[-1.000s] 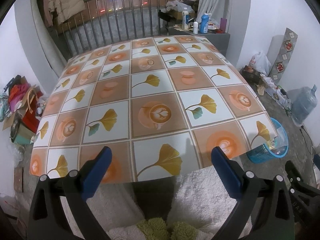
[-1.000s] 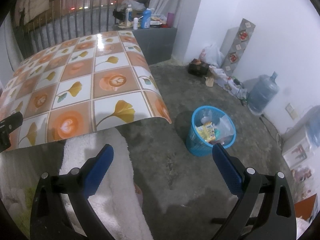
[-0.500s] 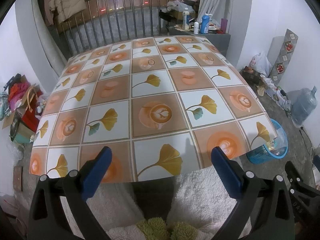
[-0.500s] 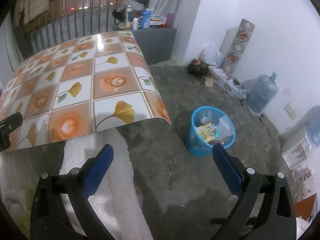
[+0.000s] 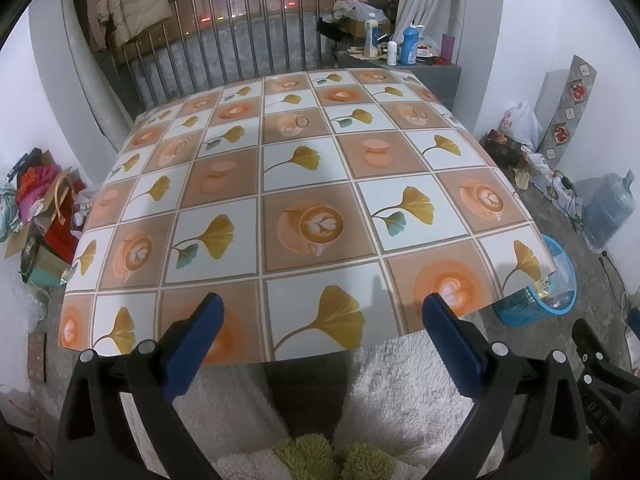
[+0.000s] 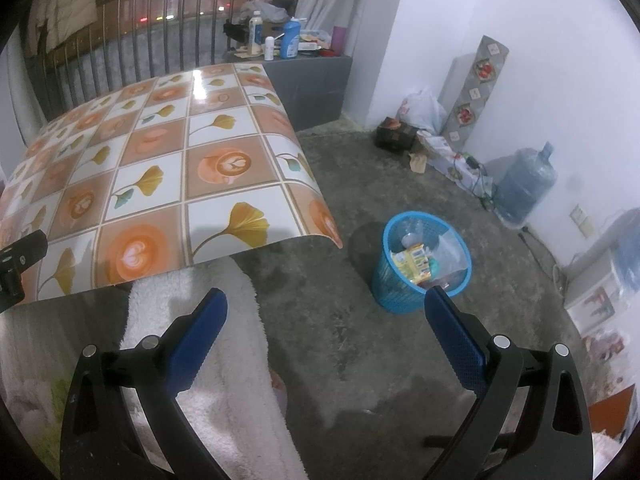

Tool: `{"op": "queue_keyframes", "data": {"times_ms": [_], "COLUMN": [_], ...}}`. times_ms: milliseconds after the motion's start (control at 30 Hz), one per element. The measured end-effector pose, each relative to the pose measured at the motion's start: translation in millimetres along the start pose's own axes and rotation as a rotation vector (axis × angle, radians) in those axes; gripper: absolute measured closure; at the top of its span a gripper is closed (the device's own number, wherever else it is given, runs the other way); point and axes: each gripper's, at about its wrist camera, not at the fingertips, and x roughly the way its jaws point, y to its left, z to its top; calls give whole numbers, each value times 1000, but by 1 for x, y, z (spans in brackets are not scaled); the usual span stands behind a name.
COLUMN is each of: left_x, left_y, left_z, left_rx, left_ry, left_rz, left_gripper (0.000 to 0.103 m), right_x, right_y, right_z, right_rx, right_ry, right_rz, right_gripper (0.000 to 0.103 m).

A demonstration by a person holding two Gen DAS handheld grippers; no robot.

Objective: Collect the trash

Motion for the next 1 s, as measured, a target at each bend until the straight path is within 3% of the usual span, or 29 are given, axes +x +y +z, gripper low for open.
{"op": "queue_keyframes", "data": {"times_ms": [1000], "left_x": [1], "left_y": [2], "left_z": [1], "left_rx": [2], "left_ry": [1], "left_rz": [-2], "left_gripper": [6], "right_x": [-1], "right_y": [1], "right_z": [0], "right_rx": [4], "right_ry": [-2], "right_rz": [0], "right_gripper": [8]}}
